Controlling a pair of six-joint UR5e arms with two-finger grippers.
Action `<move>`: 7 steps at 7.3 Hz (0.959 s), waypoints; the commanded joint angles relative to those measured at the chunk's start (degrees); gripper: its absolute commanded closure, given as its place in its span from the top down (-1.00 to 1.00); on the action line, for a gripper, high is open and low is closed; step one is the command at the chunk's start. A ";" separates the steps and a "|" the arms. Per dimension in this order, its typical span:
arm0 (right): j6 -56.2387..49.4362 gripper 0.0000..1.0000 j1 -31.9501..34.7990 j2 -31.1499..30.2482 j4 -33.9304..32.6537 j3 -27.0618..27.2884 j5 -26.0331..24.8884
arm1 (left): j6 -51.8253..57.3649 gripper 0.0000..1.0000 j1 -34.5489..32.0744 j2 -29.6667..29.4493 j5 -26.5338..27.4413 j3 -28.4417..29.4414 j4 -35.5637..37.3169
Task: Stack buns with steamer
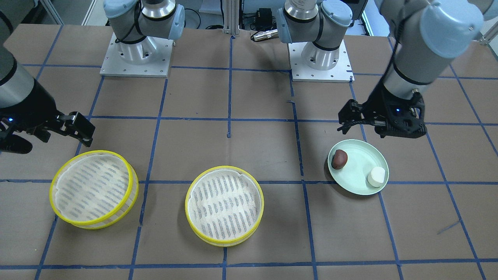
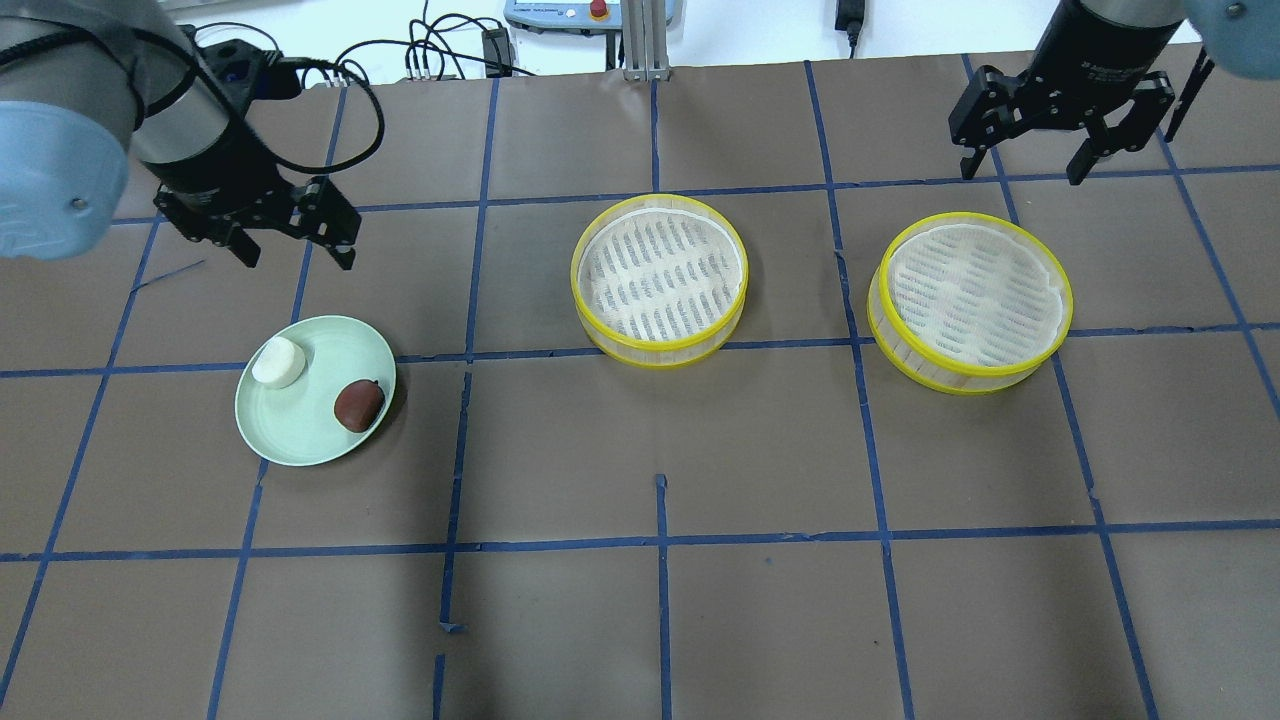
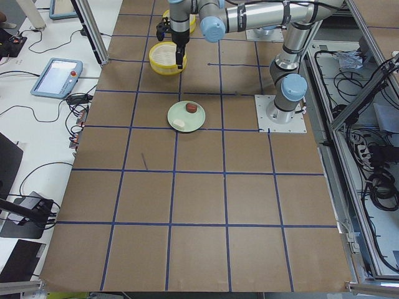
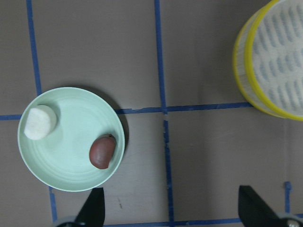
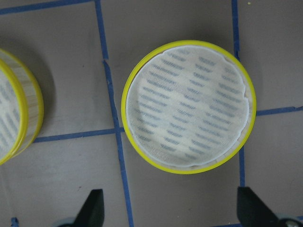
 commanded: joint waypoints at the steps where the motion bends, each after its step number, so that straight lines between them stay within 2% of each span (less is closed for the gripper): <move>1: -3.52 1.00 -5.10 4.77 -8.20 0.13 -0.72 | 16.56 1.00 8.08 -4.60 -0.23 -4.33 0.68; 3: -8.78 1.00 -6.36 8.20 -10.77 0.13 -1.07 | 26.82 0.92 8.79 -13.79 7.29 -5.59 16.86; 4: -9.67 1.00 -7.14 9.18 -11.23 0.39 -1.07 | 28.63 0.80 9.40 -17.15 7.68 -5.67 20.68; 5: -13.86 1.00 -8.46 9.45 -11.15 1.00 -1.33 | 28.30 0.80 9.58 -19.10 7.60 -6.37 20.63; 6: -15.90 1.00 -10.30 9.45 -12.80 2.92 -1.59 | 25.86 0.58 9.50 -19.38 7.60 -8.12 20.63; 7: -16.44 1.00 -10.40 9.54 -16.12 4.68 -1.77 | 24.10 0.09 8.80 -18.16 7.42 -9.27 20.55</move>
